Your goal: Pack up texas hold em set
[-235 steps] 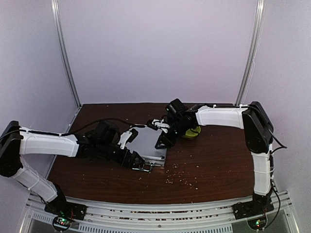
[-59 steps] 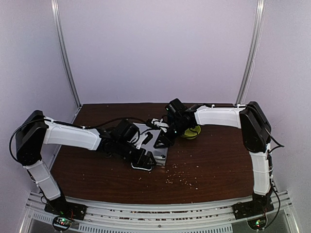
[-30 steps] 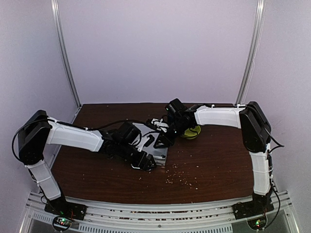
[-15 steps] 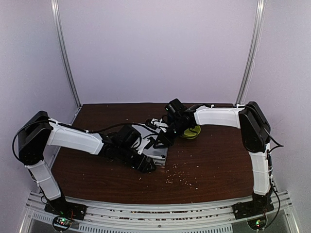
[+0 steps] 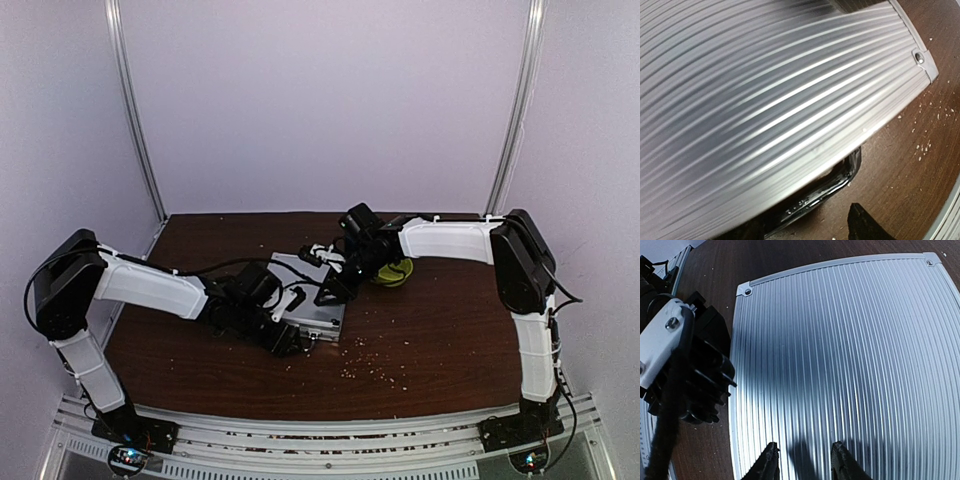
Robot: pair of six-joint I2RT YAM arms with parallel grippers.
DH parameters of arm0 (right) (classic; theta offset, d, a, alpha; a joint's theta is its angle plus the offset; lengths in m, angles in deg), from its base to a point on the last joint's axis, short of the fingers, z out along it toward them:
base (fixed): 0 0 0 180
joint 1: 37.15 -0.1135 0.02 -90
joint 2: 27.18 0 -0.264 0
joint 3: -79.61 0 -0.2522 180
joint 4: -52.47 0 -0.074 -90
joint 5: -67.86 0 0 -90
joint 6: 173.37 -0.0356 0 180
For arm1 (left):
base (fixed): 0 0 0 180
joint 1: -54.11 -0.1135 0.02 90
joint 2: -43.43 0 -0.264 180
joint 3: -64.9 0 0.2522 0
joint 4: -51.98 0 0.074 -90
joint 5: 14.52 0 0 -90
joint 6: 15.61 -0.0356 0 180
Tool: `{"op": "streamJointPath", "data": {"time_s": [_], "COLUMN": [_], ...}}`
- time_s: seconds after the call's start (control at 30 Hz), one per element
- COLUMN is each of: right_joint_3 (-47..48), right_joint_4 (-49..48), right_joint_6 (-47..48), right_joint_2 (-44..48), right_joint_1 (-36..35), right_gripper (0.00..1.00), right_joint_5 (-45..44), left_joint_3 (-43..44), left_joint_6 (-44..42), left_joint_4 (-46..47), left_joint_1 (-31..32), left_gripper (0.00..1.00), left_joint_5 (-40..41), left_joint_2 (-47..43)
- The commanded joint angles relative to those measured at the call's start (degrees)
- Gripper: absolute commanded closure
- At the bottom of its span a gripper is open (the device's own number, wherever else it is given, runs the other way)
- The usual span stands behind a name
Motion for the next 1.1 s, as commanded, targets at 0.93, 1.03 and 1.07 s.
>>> {"op": "streamJointPath", "data": {"time_s": [0.93, 1.03, 1.07], "right_joint_3": [-1.43, -1.42, -1.42], "right_joint_4": [6.59, 6.66, 6.68], "right_joint_6": [0.01, 0.01, 0.05], "right_joint_2": [-4.45, -4.46, -4.52], "right_joint_1": [-0.39, -0.39, -0.4], "right_gripper": [0.63, 0.63, 0.63], "right_joint_5": [-2.36, -2.36, -2.36], "left_joint_3": [5.32, 6.08, 6.23], "left_joint_6": [-0.16, -0.24, -0.24], "left_joint_4": [-4.15, -3.86, -3.84], "left_joint_1": [-0.23, -0.23, -0.23], "left_gripper": [0.98, 1.0, 1.0], "left_joint_5": [0.69, 2.3, 2.94], "left_joint_2": [0.7, 1.75, 2.22]}}
